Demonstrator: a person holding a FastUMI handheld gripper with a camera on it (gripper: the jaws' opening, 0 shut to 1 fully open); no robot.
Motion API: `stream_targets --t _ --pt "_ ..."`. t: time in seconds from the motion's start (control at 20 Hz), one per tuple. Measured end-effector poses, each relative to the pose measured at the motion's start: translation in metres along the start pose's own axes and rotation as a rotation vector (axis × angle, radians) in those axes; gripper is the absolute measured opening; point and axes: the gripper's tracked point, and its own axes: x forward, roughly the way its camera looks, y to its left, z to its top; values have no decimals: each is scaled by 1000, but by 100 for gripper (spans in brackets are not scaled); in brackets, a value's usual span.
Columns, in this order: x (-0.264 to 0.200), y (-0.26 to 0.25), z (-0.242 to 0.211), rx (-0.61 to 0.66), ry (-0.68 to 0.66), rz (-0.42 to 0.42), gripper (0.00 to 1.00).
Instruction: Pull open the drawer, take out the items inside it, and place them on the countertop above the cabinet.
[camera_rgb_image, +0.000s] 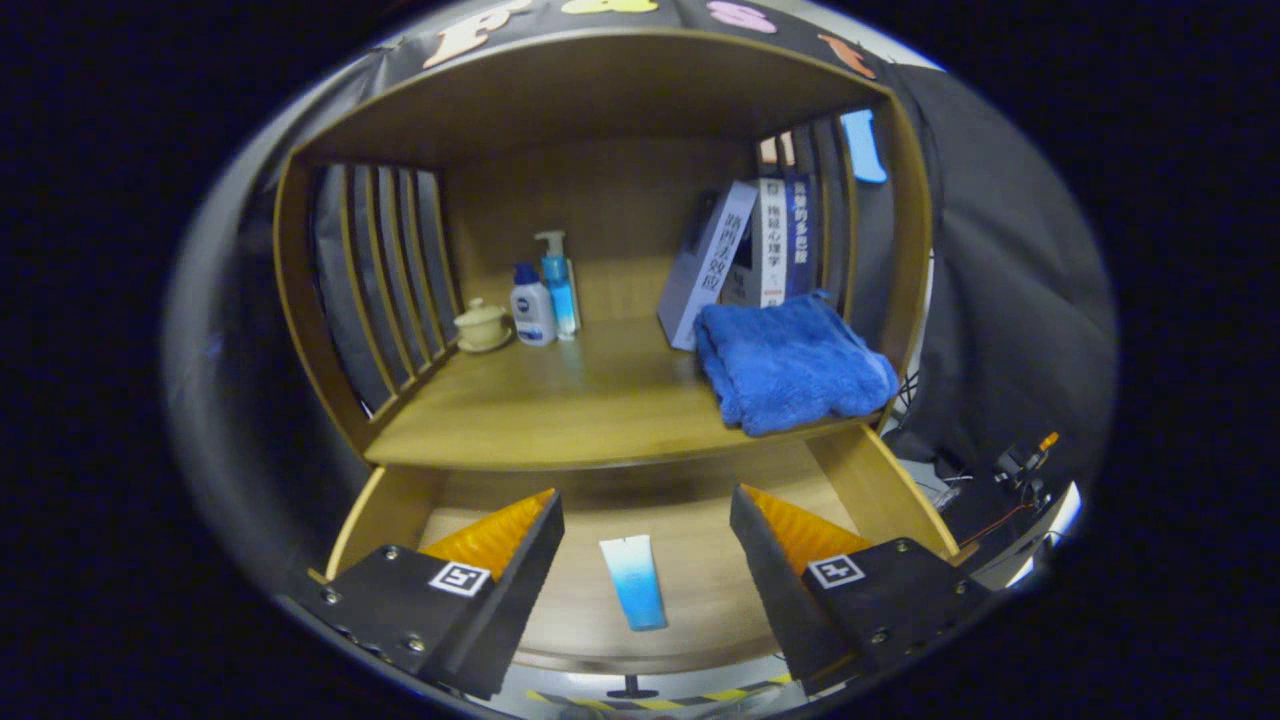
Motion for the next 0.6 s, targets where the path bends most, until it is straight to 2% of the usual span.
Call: stream_targets --t 0.1,0.25,0.35,0.45,0.5,0.6 --pt "21 5 -16 -24 74 -1 100" --pt "45 0 -50 -99 206 -65 100" --pt "49 8 -77 -137 363 -24 100" --pt "51 18 -106 -65 518 21 83" --pt "52 17 -115 -26 562 7 74" --pt "54 17 -128 10 607 -15 74"
